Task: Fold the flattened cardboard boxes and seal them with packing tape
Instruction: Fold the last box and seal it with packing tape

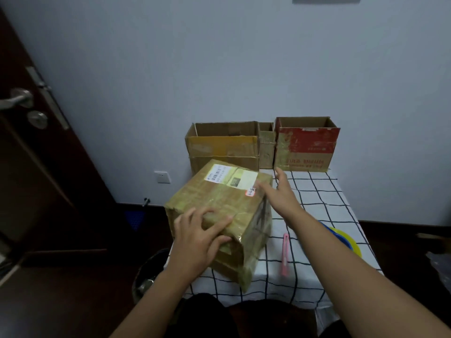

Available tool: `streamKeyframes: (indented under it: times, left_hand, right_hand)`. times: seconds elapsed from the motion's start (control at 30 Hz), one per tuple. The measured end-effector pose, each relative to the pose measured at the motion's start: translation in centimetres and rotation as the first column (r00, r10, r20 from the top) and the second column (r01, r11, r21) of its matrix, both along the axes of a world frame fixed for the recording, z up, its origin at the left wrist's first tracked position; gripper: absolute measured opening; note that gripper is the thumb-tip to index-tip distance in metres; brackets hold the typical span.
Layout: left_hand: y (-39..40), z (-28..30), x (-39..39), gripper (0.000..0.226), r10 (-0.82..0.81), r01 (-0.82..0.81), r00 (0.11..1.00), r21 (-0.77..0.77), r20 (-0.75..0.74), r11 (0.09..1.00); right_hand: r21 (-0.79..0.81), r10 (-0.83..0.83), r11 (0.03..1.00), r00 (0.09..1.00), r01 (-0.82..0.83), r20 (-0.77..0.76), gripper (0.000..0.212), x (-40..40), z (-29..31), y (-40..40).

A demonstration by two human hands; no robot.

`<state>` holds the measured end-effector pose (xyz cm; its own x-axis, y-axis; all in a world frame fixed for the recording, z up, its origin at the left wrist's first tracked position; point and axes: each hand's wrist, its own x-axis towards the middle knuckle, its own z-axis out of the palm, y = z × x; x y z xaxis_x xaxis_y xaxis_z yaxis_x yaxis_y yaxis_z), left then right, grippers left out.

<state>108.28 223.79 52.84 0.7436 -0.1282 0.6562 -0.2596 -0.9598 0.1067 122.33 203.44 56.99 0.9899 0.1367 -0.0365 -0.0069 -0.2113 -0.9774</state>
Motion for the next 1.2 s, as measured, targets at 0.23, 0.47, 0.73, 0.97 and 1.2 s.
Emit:
streamKeyframes:
  times: [0.23, 0.47, 0.73, 0.97, 1.2]
  left_hand:
    - [-5.7, -0.2, -4.4, 0.073, -0.080, -0.208, 0.959, -0.870, -0.270, 0.447]
    - [0.1, 5.4, -1.4, 0.062, -0.123, -0.175, 0.970, -0.954, -0.209, 0.243]
    - [5.1, 4.2, 3.2, 0.052, -0.240, -0.299, 0.880, -0.871, -0.410, 0.390]
    - [0.5, 2.1, -0.4, 0.063, 0.355, -0.432, 0.887, -0.804, -0.296, 0.409]
    - [-9.9, 0.7, -1.5, 0.076, -0.115, -0.442, 0.890, -0.897, -0.442, 0.026]
  right_hand:
    - [0.032, 0.003, 0.999, 0.992, 0.001, -0.124, 0.058, 0.6, -1.2, 1.0]
    - [-0.296, -0.044, 0.949, 0.978, 0.105, 0.206, 0.033, -4.6, 1.3, 0.3]
    - [-0.510, -0.031, 0.849, 0.976, 0.139, 0.215, 0.050, -9.4, -2.0, 1.0]
    - [-0.315, -0.109, 0.939, 0.988, 0.138, 0.109, 0.073, -5.1, 0.2, 0.8]
    - [-0.033, 0.064, 0.997, 0.984, -0.071, -0.168, 0.064, 5.4, 2.3, 2.8]
